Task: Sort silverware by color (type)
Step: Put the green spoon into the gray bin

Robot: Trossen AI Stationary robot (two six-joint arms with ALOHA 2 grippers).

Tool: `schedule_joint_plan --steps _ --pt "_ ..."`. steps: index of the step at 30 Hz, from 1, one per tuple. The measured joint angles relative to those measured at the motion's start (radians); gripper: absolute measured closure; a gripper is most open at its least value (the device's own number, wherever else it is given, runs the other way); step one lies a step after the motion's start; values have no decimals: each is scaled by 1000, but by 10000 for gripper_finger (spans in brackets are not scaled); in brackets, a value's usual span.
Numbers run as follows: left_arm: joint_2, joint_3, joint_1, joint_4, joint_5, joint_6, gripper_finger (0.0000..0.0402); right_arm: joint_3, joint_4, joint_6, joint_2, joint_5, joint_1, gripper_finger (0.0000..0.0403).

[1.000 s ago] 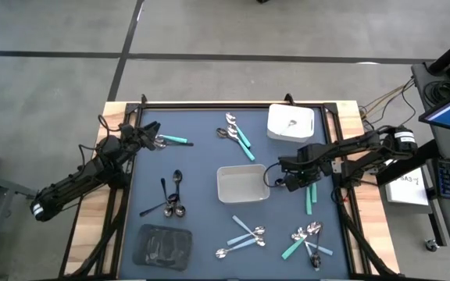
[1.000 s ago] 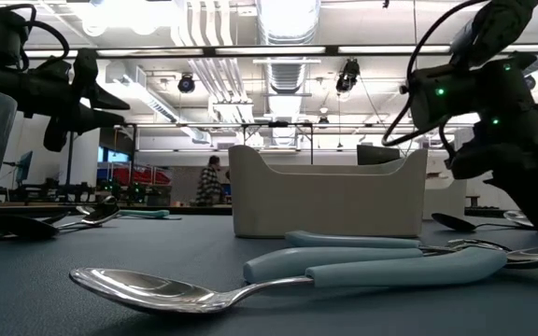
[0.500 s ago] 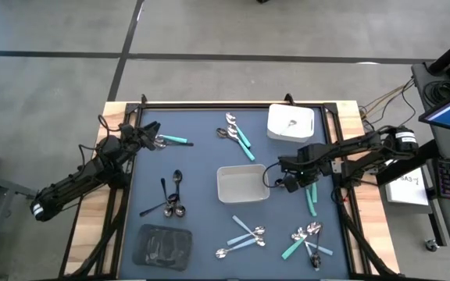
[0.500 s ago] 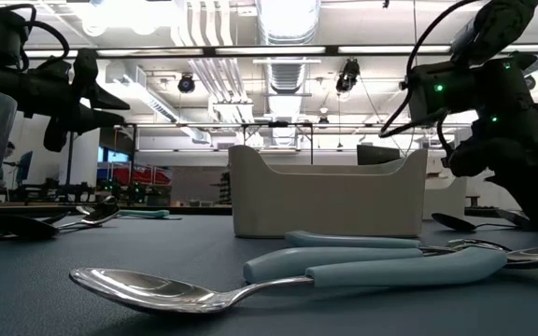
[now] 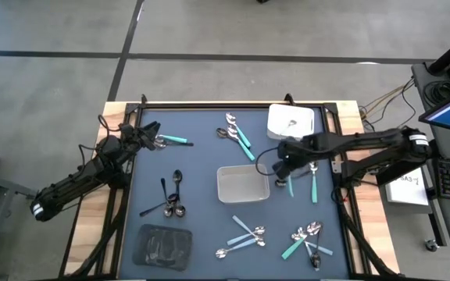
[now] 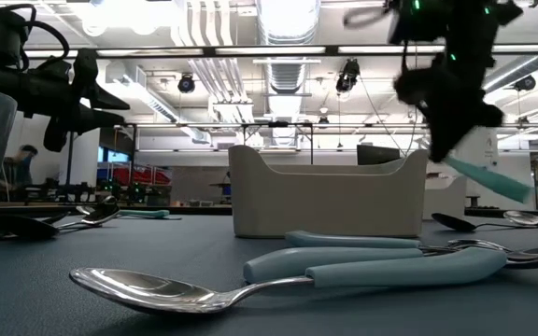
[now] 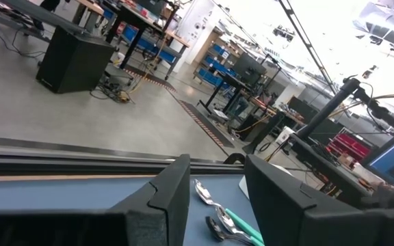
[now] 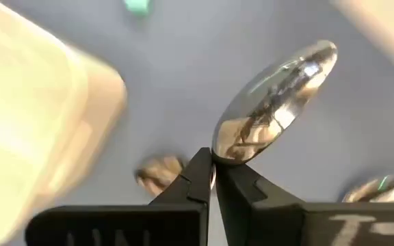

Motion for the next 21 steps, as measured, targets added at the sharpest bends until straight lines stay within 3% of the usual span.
schedule_joint_plan --steps 5,11,18,21 --pt "0 0 0 1 0 0 278 111 113 -192 -5 92 0 395" --pt "0 0 0 1 0 0 278 223 295 -412 64 79 3 394" --pt "0 0 0 1 0 0 278 303 315 -684 220 49 18 394" --pt "0 0 0 0 0 0 278 318 315 -744 294 -11 29 394"
